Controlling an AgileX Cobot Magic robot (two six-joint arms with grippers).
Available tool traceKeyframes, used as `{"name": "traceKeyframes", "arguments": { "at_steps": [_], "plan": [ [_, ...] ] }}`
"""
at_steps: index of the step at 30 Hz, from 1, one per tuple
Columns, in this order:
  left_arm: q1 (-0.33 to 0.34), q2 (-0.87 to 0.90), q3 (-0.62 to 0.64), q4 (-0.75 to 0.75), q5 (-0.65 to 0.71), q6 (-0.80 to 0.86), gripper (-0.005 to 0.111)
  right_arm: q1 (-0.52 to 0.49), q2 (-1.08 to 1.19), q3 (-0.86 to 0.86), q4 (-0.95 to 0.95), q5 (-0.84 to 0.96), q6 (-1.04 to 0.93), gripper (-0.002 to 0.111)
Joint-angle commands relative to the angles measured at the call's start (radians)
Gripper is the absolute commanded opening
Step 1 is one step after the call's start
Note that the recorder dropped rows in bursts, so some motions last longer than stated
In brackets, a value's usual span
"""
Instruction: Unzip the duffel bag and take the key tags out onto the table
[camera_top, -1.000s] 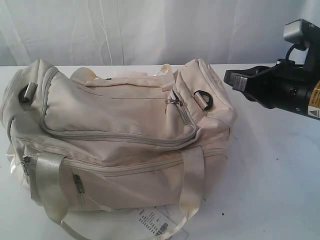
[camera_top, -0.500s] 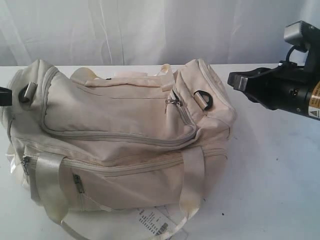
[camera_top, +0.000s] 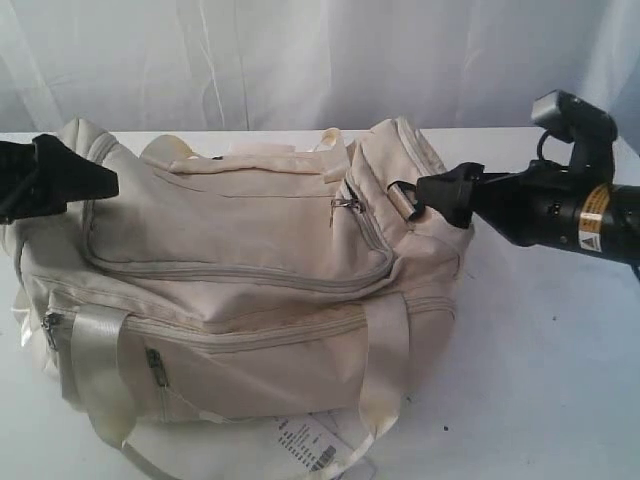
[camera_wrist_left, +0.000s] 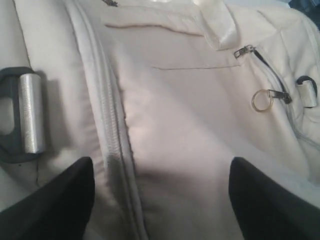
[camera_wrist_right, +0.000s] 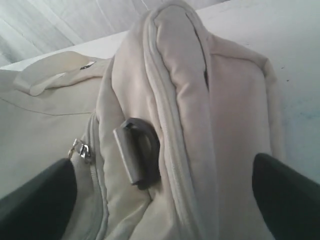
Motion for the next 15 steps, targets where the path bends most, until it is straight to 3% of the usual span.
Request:
{"name": "traceKeyframes", "arguments": {
  "at_steps": [1, 4, 8, 11, 15],
  "plan": [
    [-0.032, 0.072, -0.002, -0.036, 0.026, 0.036, 0.076, 0.017, 0.092, -0.049, 0.028, -0.029, 0.005, 0.082],
    [-0.065, 0.128, -0.002, -0.036, 0.032, 0.065, 0.066, 0.032, 0.131, -0.059, 0.019, -0.053, 0.005, 0.074],
    [-0.081, 0.172, -0.002, -0.035, -0.002, 0.099, 0.035, 0.058, 0.149, -0.068, -0.058, -0.056, 0.005, 0.052],
    [-0.081, 0.177, -0.002, -0.018, -0.078, 0.128, 0.000, 0.058, 0.122, -0.068, -0.173, -0.087, 0.005, 0.000],
    [-0.081, 0.172, -0.005, 0.005, -0.151, 0.137, 0.000, 0.058, 0.082, -0.068, -0.384, -0.079, 0.054, 0.000]
  ]
}}
